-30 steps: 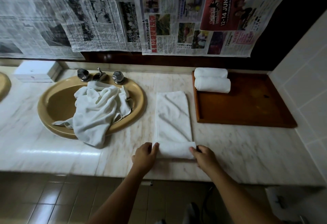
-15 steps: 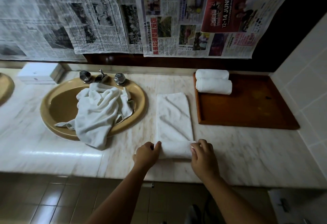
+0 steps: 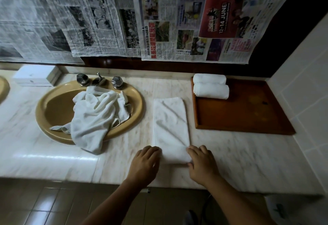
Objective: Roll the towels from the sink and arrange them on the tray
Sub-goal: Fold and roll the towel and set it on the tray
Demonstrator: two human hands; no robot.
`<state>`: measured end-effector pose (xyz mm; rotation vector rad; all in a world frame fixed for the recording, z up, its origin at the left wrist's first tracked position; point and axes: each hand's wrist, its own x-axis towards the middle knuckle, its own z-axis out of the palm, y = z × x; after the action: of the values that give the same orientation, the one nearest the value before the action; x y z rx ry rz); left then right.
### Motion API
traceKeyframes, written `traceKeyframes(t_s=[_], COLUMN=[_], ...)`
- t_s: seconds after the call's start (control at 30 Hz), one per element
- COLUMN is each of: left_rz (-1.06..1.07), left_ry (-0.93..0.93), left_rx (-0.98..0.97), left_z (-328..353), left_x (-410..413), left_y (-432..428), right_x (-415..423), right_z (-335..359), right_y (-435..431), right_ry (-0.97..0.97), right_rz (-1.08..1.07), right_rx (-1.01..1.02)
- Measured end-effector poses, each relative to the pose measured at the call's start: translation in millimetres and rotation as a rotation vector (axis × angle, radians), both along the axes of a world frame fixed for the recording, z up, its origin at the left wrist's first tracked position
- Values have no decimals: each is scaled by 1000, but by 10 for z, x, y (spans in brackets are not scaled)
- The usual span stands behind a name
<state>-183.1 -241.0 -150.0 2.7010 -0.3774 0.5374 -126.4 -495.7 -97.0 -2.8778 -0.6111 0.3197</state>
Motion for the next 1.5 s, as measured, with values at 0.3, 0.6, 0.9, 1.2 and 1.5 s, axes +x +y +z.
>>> traceKeyframes(t_s=[0.3, 0.6, 0.9, 1.2, 1.5], left_rz=[20, 38, 60, -81, -117], left_ry=[281, 475, 640, 191, 371], left_rx=[-46, -64, -69, 163, 299], left_z=[71, 147, 191, 247, 218], left_x=[180, 470, 613, 301, 141], left_y=[93, 89, 109, 63, 114], right_x=[216, 285, -25, 141, 242], right_z=[437, 197, -118, -57, 88], right_y=[155, 250, 286, 326, 318], right_ry=[220, 219, -5, -48, 192], right_rz=[-72, -170, -2, 21, -57], right_rx=[-52, 6, 12, -35, 72])
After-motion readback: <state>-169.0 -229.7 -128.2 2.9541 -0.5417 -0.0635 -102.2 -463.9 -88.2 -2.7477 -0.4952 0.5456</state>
